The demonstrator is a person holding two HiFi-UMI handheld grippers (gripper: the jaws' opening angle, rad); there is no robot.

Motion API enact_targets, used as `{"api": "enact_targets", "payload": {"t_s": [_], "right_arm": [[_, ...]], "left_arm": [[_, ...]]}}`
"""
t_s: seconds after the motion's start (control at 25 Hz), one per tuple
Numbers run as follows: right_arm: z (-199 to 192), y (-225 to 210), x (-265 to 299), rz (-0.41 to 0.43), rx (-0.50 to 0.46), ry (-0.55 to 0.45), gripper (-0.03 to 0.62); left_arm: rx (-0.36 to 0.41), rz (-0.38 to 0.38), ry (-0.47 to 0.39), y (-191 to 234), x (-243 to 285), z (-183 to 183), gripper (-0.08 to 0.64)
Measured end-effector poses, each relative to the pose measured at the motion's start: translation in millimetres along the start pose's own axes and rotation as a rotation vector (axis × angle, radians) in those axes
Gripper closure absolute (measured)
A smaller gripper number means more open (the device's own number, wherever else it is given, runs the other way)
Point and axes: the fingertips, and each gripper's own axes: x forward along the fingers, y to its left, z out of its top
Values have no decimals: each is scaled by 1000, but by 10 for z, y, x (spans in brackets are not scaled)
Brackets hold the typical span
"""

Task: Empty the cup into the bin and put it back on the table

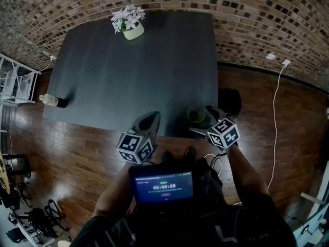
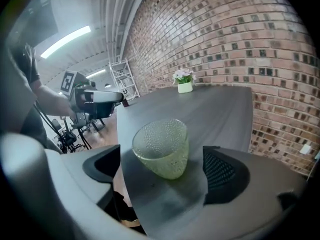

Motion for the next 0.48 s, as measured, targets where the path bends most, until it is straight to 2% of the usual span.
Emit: {"api": "enact_targets", "payload": {"t_s": [0.4, 0.48], "right_arm": [[-50, -27, 213, 34, -48, -105, 70], [-63, -38, 246, 35, -63, -113, 118]], "left_arm": [[5, 10, -15, 17, 75, -148, 563], [9, 12, -27, 35, 81, -157, 563]]}}
